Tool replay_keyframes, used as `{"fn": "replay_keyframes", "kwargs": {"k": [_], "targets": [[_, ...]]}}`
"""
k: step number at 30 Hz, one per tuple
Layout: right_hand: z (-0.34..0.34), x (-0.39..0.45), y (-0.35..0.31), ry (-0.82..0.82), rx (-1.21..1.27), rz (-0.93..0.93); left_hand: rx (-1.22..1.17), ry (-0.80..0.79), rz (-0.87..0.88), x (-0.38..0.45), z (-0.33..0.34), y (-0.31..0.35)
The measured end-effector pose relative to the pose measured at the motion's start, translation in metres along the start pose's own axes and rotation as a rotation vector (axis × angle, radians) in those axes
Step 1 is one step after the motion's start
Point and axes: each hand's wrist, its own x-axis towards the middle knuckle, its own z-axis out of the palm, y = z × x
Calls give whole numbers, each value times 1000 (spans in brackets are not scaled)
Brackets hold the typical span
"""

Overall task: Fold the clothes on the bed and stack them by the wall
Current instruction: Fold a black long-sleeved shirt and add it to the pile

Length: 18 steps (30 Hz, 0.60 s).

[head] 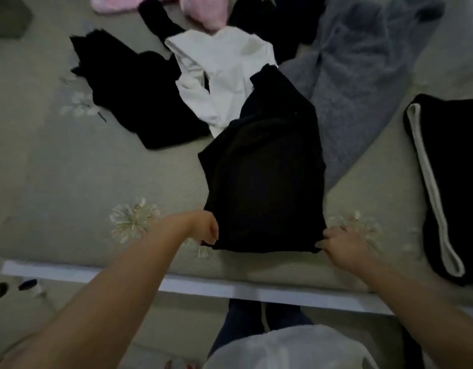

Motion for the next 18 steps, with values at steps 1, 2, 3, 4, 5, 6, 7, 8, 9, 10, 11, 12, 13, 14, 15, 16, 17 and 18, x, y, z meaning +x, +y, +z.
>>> {"fn": "replay_keyframes", "kwargs": {"k": [1,2,3,4,5,6,7,8,9,10,11,12,13,14,15,16,17,18], "targets": [[10,1,0,-49,-12,8,4,-60,7,11,6,4],[18,5,0,-95,-23,7,10,-83,22,23,8,7],[25,10,1,-144,-17,10,16,-72,39,34,8,10],[28,15,3,-171,14,32,23,-19,54,45,7,14],[29,22,5,-146,85,75,22,74,59,56,3,17],[29,30,9,-69,180,139,5,191,59,66,-2,19],[26,39,13,53,321,224,-25,330,60,75,-8,21],[22,48,17,190,474,304,-53,487,71,84,-16,24],[17,56,20,310,615,374,-78,638,85,92,-24,27],[11,64,20,377,714,428,-96,774,102,99,-33,31],[6,72,20,393,768,474,-106,885,116,105,-43,36],[1,79,18,386,801,516,-102,978,133,112,-53,41],[-2,86,16,365,829,550,-78,1043,152,119,-64,46],[-3,92,13,334,853,572,-31,1084,169,125,-75,51],[-3,96,9,305,871,592,37,1107,179,132,-88,57],[-3,99,6,291,886,614,112,1120,184,140,-100,62],[-2,100,3,306,897,633,167,1114,174,147,-112,68],[-1,100,1,354,911,642,195,1095,147,154,-124,73]]}}
